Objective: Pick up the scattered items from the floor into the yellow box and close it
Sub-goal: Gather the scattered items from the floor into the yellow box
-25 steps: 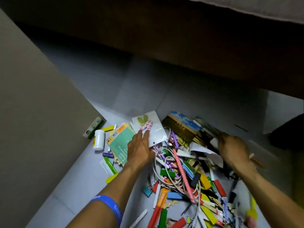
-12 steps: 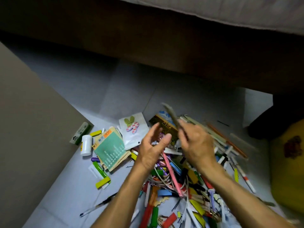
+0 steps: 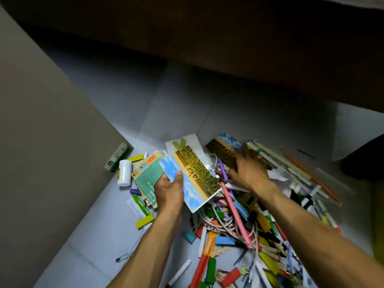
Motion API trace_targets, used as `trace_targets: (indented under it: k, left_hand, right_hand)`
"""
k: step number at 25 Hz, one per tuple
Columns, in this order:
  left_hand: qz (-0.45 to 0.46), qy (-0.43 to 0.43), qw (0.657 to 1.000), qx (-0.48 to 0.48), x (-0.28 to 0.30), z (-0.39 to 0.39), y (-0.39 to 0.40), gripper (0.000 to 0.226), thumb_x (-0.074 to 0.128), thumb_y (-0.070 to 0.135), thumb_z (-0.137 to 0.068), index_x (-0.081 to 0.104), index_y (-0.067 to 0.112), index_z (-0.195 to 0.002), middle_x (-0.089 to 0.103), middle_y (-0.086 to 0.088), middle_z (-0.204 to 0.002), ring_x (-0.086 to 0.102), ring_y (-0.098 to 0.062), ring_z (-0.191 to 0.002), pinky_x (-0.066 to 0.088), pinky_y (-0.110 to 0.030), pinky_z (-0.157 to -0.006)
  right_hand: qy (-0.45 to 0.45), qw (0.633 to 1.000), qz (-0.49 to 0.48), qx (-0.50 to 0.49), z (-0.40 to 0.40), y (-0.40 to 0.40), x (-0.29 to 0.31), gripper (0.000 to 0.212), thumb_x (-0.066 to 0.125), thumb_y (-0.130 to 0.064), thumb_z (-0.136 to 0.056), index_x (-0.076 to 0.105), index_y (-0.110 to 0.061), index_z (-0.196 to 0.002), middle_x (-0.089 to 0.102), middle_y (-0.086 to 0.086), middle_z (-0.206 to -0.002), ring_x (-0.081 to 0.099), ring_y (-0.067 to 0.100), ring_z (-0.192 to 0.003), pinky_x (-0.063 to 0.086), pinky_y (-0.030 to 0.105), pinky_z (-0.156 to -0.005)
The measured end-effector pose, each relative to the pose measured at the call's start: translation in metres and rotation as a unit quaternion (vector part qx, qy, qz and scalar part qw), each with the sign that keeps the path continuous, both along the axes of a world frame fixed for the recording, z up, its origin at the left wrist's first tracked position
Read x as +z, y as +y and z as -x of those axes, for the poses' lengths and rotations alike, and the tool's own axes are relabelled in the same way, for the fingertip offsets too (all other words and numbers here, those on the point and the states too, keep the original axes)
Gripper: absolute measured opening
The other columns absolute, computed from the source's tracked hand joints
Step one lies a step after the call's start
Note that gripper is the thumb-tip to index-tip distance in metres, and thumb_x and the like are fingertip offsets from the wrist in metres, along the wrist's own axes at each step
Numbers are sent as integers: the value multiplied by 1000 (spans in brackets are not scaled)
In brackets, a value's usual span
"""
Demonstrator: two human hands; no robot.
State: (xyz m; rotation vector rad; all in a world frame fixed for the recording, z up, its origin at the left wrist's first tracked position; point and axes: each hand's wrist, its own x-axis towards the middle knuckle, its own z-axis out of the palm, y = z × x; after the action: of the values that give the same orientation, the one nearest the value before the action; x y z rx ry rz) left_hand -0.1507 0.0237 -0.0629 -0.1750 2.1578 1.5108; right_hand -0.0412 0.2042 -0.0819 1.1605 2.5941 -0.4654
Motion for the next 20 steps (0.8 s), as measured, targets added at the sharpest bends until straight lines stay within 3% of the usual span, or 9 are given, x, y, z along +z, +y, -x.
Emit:
trace_targets:
  k: [3,5,8,11,14,16,17,19,20]
  left_hand:
    - [-2,-19,1000,21,-6,5,-13,10,57,25,-98,61,17,-96,66,5,-90,61,-11,-79,44,-28,-75]
    - [-11,-46,998,29,-10,7,-17,5,56,24,-99,55,20,-102,61,13,-89,57,-2,-79,41,-27,-83]
    - [-40,-77,996,29,-11,6,-18,27,59,22,-98,61,10,-122,66,-1,-122,65,-19,-106,48,-33,-99]
    - [-70,-50,996,25,-12,2,-13,31,64,20,-95,62,11,-124,68,10,-108,65,4,-84,48,-11,-78]
    - [-105,-66,992,-10,-9,-13,-5,28,67,19,-92,68,11,-119,72,5,-114,70,-12,-96,54,-30,-91]
    - [-144,-80,986,-27,3,-31,2,13,71,15,-89,77,17,-101,77,1,-97,74,-21,-89,59,-37,-82]
    - [-166,-90,981,-37,16,-41,6,10,74,14,-86,78,21,-91,78,-1,-91,74,-23,-85,60,-38,-77]
    - [-204,-111,971,-50,40,-62,12,12,76,11,-83,78,22,-85,78,-6,-87,74,-26,-79,60,-41,-73]
    - [-221,-122,966,-52,53,-71,15,12,74,8,-84,77,19,-88,77,-8,-87,74,-27,-78,60,-43,-72]
  right_hand:
    - [-54,998,-12,-13,17,9,-13,66,56,-52,-89,40,-12,-139,48,17,-137,50,36,-122,43,42,-94]
    - [-44,996,-70,16,22,10,-11,41,57,-42,-89,59,-11,-117,65,14,-117,62,32,-104,48,36,-83]
    - [-20,991,-126,36,14,1,4,20,55,-24,-90,69,-11,-93,74,11,-88,69,30,-80,50,31,-65]
    - [123,975,-182,-17,-3,-12,27,14,55,-15,-91,65,-7,-95,66,15,-67,64,34,-59,36,29,-50]
    - [284,932,-222,-28,-28,-33,62,13,61,-8,-88,65,-7,-100,48,4,-51,41,23,-40,23,20,-42]
    - [297,928,-227,9,-49,-57,82,18,65,-6,-84,67,-7,-101,60,9,-59,52,27,-46,39,30,-41]
    - [298,927,-227,21,-61,-71,90,17,67,-6,-81,69,-6,-99,67,12,-69,62,31,-57,48,36,-49]
    - [302,933,-193,33,-86,-90,107,17,70,-7,-75,69,-5,-92,72,18,-106,69,37,-97,56,45,-77]
    - [309,941,-135,28,-98,-96,114,17,71,-7,-71,67,-7,-88,64,17,-127,60,36,-119,50,48,-94]
